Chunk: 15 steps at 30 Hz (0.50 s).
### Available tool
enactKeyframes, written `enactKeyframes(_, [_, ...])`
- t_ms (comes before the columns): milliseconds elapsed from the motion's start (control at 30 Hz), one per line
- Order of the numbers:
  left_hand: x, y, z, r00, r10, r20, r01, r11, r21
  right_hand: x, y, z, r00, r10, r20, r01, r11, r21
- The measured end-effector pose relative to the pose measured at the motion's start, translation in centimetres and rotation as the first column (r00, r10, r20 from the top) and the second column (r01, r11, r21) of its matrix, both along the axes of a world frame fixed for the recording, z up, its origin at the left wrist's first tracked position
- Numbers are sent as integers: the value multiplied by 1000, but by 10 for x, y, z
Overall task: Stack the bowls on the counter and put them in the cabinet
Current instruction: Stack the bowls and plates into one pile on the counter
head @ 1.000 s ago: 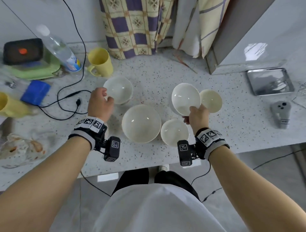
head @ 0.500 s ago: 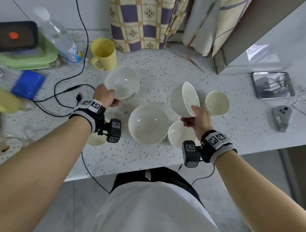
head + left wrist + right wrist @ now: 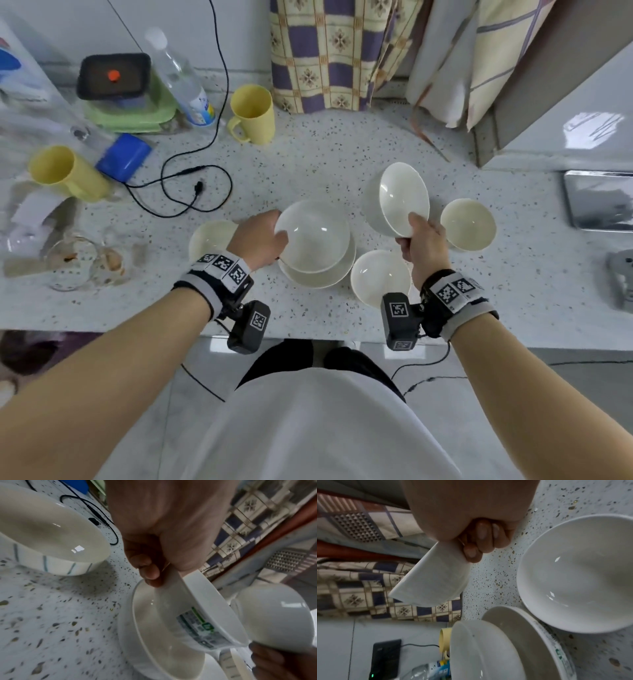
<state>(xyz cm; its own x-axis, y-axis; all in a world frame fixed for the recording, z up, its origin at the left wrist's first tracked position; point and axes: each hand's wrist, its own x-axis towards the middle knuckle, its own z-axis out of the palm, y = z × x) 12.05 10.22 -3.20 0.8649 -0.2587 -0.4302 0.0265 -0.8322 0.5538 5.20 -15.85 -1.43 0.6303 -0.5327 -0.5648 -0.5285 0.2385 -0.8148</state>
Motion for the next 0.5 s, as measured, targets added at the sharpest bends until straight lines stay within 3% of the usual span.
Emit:
enactKeyframes(133, [-10,-7,-18,995,-54,81,46,993,105,1,3,4,970,242,24,-236,961,-147])
enactKeyframes(267, [-9,-12,-27,994,-40,98,24,987,161,10,13,5,821,569,-49,-548,759,-351])
enactKeyframes(367, [-9,-17,-29,992,-55,113,24,967,255,14,22,-2,769,624,-143,-614,656,-438])
enactKeyframes(500, [-11,-26,-24,986,-109,122,58,930,364,16,26,-11,769,600,-218,-623,632,-461])
